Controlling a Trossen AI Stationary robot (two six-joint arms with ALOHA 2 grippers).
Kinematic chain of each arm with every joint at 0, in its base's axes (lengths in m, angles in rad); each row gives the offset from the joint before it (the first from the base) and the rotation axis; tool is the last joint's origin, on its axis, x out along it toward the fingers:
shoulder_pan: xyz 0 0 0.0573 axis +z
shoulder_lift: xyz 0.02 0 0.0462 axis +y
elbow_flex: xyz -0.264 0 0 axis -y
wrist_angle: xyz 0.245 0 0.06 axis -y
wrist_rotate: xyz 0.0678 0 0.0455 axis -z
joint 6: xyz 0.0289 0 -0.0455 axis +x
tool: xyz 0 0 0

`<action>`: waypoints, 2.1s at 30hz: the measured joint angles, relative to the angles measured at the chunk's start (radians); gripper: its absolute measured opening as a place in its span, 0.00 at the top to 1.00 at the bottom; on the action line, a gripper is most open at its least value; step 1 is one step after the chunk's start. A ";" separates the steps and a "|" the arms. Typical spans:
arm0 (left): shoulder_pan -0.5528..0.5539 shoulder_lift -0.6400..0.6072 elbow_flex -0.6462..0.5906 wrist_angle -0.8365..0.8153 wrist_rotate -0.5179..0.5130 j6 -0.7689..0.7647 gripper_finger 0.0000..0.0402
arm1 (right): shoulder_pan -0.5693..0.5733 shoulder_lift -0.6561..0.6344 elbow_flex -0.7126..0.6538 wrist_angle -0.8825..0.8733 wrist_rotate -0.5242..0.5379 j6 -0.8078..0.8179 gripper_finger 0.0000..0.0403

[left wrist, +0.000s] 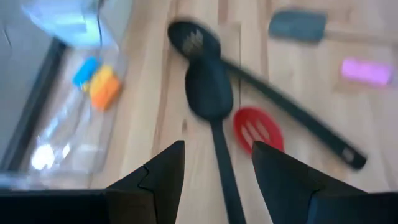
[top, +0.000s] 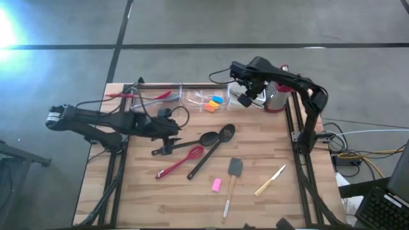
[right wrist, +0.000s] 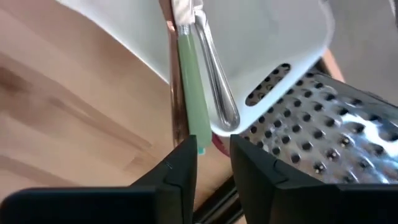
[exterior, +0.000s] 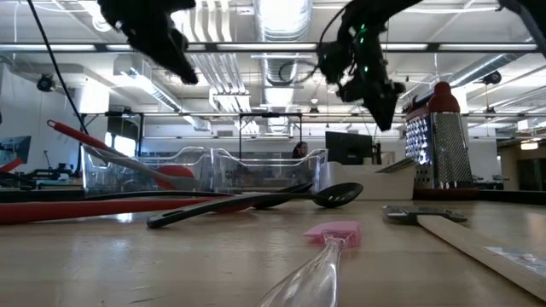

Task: Pick & Place Kitchen Items
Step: Put the left black serving spoon into the left transparent bin

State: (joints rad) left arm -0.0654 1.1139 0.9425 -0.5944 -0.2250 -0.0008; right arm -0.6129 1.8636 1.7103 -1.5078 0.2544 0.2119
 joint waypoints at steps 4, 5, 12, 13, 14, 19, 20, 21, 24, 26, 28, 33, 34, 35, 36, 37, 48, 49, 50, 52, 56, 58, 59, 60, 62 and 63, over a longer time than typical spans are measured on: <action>0.000 0.032 -0.050 -0.004 -0.006 0.000 0.52 | 0.051 -0.114 -0.003 0.021 0.001 0.041 0.82; 0.000 0.041 -0.065 -0.006 -0.014 0.002 0.52 | 0.067 -0.145 -0.005 0.031 0.000 0.050 0.82; 0.003 0.131 -0.139 0.003 -0.098 0.003 0.52 | 0.209 -0.347 -0.015 0.069 0.000 0.146 0.85; 0.005 0.147 -0.145 0.010 -0.098 0.003 0.52 | 0.231 -0.369 -0.015 0.074 0.000 0.163 0.85; 0.007 0.164 -0.148 0.015 -0.098 0.003 0.52 | 0.257 -0.392 -0.015 0.080 0.000 0.182 0.85; 0.017 0.255 -0.151 0.040 -0.091 0.018 0.52 | 0.364 -0.476 -0.016 0.094 0.010 0.234 0.85; 0.018 0.273 -0.151 0.054 -0.082 0.019 0.52 | 0.382 -0.488 -0.016 0.095 0.011 0.245 0.85; 0.019 0.290 -0.151 0.068 -0.073 0.019 0.52 | 0.397 -0.497 -0.017 0.097 0.011 0.254 0.85; 0.019 0.339 -0.151 0.103 -0.039 0.018 0.52 | 0.434 -0.516 -0.018 0.098 0.012 0.268 0.86; 0.019 0.367 -0.150 0.116 -0.012 0.009 0.52 | 0.450 -0.521 -0.018 0.098 0.013 0.277 0.87; 0.019 0.392 -0.142 0.117 0.002 -0.005 0.52 | 0.458 -0.522 -0.019 0.098 0.013 0.283 0.86; 0.021 0.423 -0.130 0.115 0.026 -0.055 0.52 | 0.460 -0.520 -0.028 0.098 0.017 0.283 0.86; 0.021 0.424 -0.127 0.113 0.038 -0.062 0.52 | 0.460 -0.520 -0.032 0.099 0.018 0.283 0.86; 0.021 0.423 -0.126 0.113 0.055 -0.070 0.52 | 0.460 -0.520 -0.036 0.099 0.018 0.283 0.86; 0.022 0.421 -0.125 0.113 0.075 -0.080 0.52 | 0.460 -0.520 -0.040 0.100 0.018 0.283 0.86; 0.023 0.420 -0.124 0.108 0.098 -0.091 0.52 | 0.460 -0.520 -0.044 0.100 0.018 0.283 0.86; 0.029 0.405 -0.095 0.069 0.149 -0.124 0.52 | 0.460 -0.520 -0.107 0.100 0.037 0.275 0.86; 0.030 0.403 -0.090 0.063 0.149 -0.124 0.52 | 0.460 -0.520 -0.113 0.100 0.037 0.270 0.86; 0.031 0.401 -0.085 0.054 0.148 -0.124 0.52 | 0.460 -0.520 -0.117 0.100 0.037 0.260 0.86; 0.031 0.398 -0.074 0.032 0.148 -0.126 0.52 | 0.460 -0.519 -0.123 0.100 0.037 0.252 0.86; 0.031 0.391 -0.059 0.001 0.148 -0.148 0.52 | 0.460 -0.519 -0.125 0.100 0.037 0.251 0.86; 0.031 0.390 -0.055 -0.010 0.153 -0.166 0.52 | 0.460 -0.519 -0.125 0.100 0.037 0.250 0.86; 0.031 0.390 -0.054 -0.013 0.160 -0.178 0.52 | 0.460 -0.519 -0.125 0.100 0.037 0.248 0.86; 0.031 0.390 -0.053 -0.014 0.166 -0.188 0.52 | 0.460 -0.519 -0.125 0.100 0.036 0.248 0.86; 0.031 0.390 -0.054 -0.014 0.184 -0.208 0.52 | 0.460 -0.519 -0.125 0.100 0.036 0.248 0.86; 0.031 0.389 -0.058 -0.011 0.186 -0.215 0.52 | 0.460 -0.519 -0.125 0.100 0.036 0.248 0.86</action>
State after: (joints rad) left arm -0.0349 1.5032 0.8847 -0.6056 -0.0388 -0.2154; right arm -0.1528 1.3441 1.5852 -1.4075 0.2909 0.4599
